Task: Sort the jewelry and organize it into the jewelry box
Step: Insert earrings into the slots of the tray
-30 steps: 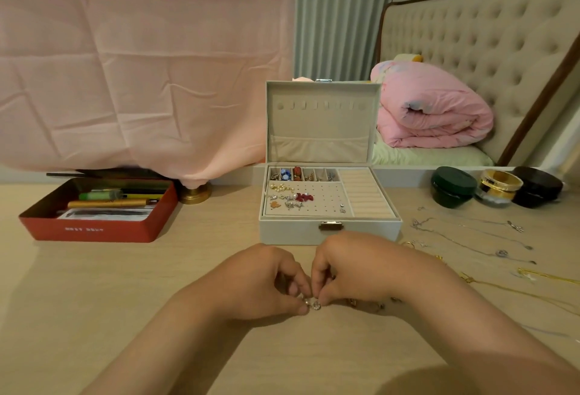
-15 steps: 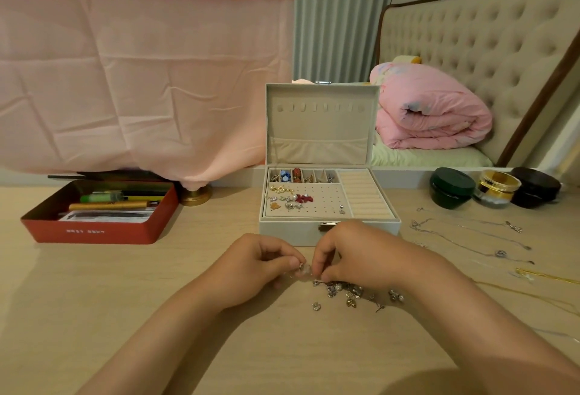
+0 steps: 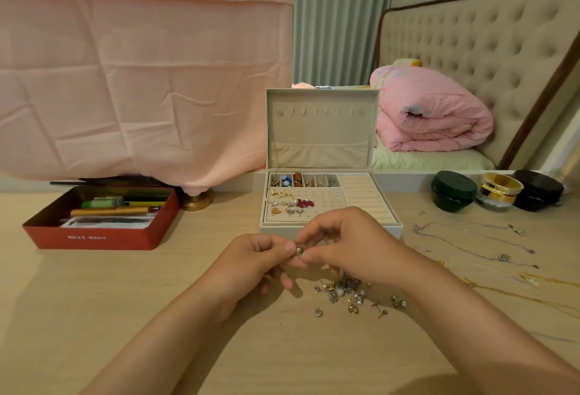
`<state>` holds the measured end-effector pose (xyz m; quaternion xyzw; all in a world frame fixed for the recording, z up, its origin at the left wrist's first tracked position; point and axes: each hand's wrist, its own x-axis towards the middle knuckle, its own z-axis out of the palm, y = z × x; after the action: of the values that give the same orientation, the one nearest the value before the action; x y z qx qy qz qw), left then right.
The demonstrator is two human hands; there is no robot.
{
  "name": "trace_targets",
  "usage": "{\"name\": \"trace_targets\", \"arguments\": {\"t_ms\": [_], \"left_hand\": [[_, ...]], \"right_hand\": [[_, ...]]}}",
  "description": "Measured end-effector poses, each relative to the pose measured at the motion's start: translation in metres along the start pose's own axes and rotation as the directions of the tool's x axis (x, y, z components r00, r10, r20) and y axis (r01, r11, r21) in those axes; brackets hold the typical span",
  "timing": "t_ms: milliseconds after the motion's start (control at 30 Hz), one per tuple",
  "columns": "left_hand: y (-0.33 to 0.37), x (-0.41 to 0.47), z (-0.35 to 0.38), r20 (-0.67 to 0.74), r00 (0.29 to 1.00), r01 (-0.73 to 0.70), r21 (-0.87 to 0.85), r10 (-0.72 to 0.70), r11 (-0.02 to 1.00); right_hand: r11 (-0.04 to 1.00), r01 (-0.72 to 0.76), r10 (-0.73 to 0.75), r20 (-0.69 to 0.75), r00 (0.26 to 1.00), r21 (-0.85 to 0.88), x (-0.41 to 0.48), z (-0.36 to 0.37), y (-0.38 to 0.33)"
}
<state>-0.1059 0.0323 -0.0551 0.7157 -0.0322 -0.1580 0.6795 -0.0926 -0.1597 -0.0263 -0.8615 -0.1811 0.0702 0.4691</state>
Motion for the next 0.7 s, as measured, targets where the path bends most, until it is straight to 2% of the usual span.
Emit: {"name": "trace_targets", "arguments": {"t_ms": [267,433,533,700], "left_hand": [[-0.0011,0.0034,-0.0040,-0.010,0.999,-0.041,0.048,0.042,0.998],[0.0008,0.0023,-0.0016,-0.028,0.998,-0.050,0.051,0.052,0.997],[0.0015,0.0029,0.0004,-0.071,0.995,-0.062,0.056,0.066,0.997],[0.0072,0.0022,0.0051,-0.076,0.988,-0.128,0.108,0.136,0.986]], "right_hand": [[1.000,-0.010,0.010,-0.099,0.995,0.002,0.0024,0.0025,0.0034],[0.995,-0.033,0.037,-0.036,0.999,0.091,-0.0015,0.0018,-0.0009],[0.998,-0.021,0.026,-0.082,0.996,0.066,-0.0016,0.0007,-0.0027],[0.986,-0.039,0.053,-0.079,0.995,0.160,-0.0018,-0.0043,-0.0051]]}}
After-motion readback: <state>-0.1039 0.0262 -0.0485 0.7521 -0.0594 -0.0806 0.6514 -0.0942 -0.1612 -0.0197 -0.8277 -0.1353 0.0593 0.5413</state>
